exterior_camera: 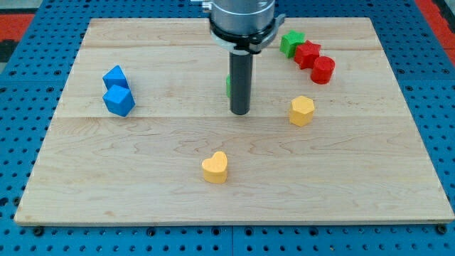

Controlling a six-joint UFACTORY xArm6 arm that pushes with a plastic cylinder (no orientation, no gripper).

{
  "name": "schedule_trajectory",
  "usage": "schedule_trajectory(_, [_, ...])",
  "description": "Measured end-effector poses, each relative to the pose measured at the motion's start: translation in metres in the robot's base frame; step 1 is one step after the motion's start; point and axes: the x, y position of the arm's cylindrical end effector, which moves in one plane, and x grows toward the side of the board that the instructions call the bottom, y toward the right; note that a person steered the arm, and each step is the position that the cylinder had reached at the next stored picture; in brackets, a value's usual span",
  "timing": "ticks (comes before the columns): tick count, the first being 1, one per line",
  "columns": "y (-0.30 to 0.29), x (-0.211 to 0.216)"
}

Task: Move the yellow hexagon to the right side of the yellow heart

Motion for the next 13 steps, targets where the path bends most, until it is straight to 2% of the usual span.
schedule_trajectory(5, [0.034, -0.012])
schedule_trajectory(7, [0.108, -0.024])
schedule_trajectory(12, [0.088, 0.123])
schedule_trajectory(13, [0.114, 0.148])
